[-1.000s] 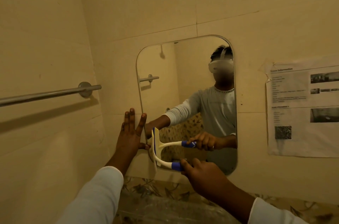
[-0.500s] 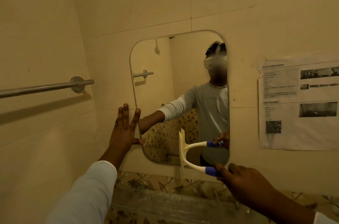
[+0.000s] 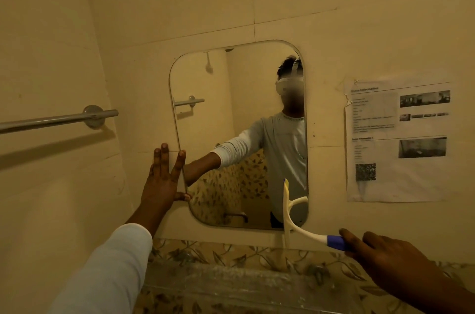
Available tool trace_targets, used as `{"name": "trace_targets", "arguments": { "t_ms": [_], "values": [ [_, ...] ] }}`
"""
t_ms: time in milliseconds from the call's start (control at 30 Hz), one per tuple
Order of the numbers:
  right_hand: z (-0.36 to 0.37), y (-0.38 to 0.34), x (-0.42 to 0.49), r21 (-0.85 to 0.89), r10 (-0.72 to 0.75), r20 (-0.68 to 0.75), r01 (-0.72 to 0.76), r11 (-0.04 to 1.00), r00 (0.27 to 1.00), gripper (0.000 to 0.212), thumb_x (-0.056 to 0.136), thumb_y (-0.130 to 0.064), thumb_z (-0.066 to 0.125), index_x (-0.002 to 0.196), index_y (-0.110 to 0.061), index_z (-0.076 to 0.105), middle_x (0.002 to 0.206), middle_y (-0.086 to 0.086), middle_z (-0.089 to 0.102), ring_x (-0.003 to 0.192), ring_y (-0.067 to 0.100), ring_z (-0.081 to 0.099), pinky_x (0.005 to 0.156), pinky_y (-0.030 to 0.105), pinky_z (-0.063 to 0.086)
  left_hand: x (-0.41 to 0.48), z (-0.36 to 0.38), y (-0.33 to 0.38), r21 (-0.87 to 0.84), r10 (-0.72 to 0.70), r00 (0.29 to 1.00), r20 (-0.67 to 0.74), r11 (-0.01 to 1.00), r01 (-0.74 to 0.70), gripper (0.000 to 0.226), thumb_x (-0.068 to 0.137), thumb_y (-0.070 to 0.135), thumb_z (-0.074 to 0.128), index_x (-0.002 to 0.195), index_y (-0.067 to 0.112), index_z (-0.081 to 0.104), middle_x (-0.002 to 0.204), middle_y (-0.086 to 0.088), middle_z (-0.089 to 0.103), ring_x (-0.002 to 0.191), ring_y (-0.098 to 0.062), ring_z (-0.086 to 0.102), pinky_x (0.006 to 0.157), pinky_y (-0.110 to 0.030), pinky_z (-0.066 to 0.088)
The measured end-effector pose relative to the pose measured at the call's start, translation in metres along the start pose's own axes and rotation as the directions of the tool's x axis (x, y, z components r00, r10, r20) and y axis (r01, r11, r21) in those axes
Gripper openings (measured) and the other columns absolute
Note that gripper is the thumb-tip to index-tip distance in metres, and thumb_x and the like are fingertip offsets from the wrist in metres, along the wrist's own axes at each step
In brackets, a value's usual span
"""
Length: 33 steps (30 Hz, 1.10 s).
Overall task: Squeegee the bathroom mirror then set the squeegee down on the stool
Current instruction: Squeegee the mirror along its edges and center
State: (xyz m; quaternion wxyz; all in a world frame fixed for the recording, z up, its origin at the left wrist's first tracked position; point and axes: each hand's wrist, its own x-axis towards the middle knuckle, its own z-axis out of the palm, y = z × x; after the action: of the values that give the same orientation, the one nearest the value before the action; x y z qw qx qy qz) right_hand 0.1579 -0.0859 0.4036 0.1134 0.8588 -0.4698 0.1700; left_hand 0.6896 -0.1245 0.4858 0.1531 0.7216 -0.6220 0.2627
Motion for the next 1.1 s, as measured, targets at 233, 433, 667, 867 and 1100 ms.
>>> {"name": "trace_targets", "arguments": {
  "t_ms": [233, 433, 667, 867, 1100],
  "values": [
    [-0.015, 0.01, -0.017, -0.015, 0.044, 0.006, -0.044, 0.999, 0.999, 0.088, 0.032, -0.034, 0.111, 0.113, -0.012, 0.085, 0.055, -0.003, 0.056, 0.034, 0.01, 0.04, 0.04, 0.017, 0.022, -0.003, -0.001, 0.001, -0.027, 0.012, 1.0, -0.01, 1.0, -0.012, 0.152, 0.051, 0.066, 0.089, 0.158, 0.029, -0.013, 0.164, -0.023, -0.025, 0.152, -0.046, -0.018, 0.117, -0.064, 0.025],
    [-0.017, 0.02, -0.027, -0.072, 0.037, -0.059, -0.041, 0.997, 0.998, 0.091, 0.026, -0.031, 0.112, 0.11, -0.008, 0.085, 0.055, 0.0, 0.055, 0.032, 0.014, 0.043, 0.04, 0.019, 0.021, -0.001, -0.001, 0.003, -0.001, -0.014, 0.999, 0.036, 1.0, 0.014, 0.148, 0.056, 0.069, 0.085, 0.16, 0.022, -0.009, 0.161, -0.022, -0.033, 0.15, -0.045, -0.026, 0.121, -0.061, 0.017],
    [-0.039, 0.012, -0.038, 0.112, 0.076, -0.201, -0.054, 0.992, 0.977, 0.083, 0.115, -0.051, 0.017, 0.116, 0.003, 0.08, 0.06, 0.002, 0.057, 0.035, 0.015, 0.046, 0.041, 0.023, 0.024, 0.003, 0.001, 0.002, 0.012, -0.03, 0.998, 0.058, 0.999, 0.03, 0.15, 0.057, 0.071, 0.082, 0.157, 0.025, -0.02, 0.158, -0.023, -0.038, 0.148, -0.045, -0.031, 0.123, -0.059, 0.013],
    [-0.057, -0.037, 0.004, 0.077, -0.023, -0.452, 0.065, 0.995, 0.892, 0.07, 0.112, -0.054, 0.027, 0.134, 0.0, 0.066, 0.068, 0.0, 0.062, 0.042, 0.008, 0.046, 0.044, 0.012, 0.029, 0.003, 0.002, 0.002, 0.032, -0.043, 0.997, 0.059, 0.999, 0.042, 0.155, 0.057, 0.075, 0.08, 0.151, 0.029, -0.034, 0.158, -0.024, -0.037, 0.147, -0.046, -0.03, 0.124, -0.057, 0.01],
    [-0.118, -0.095, 0.142, -0.086, -0.282, -0.551, 0.283, 0.955, 0.785, 0.063, 0.106, -0.041, 0.051, 0.165, -0.025, 0.036, 0.084, 0.008, 0.068, 0.057, 0.016, 0.056, 0.047, 0.029, 0.05, 0.002, 0.003, 0.0, -0.019, -0.028, 0.998, 0.047, 0.999, 0.029, 0.154, 0.057, 0.069, 0.085, 0.147, 0.034, -0.035, 0.16, -0.023, -0.035, 0.148, -0.046, -0.029, 0.124, -0.059, 0.01]
  ]
}}
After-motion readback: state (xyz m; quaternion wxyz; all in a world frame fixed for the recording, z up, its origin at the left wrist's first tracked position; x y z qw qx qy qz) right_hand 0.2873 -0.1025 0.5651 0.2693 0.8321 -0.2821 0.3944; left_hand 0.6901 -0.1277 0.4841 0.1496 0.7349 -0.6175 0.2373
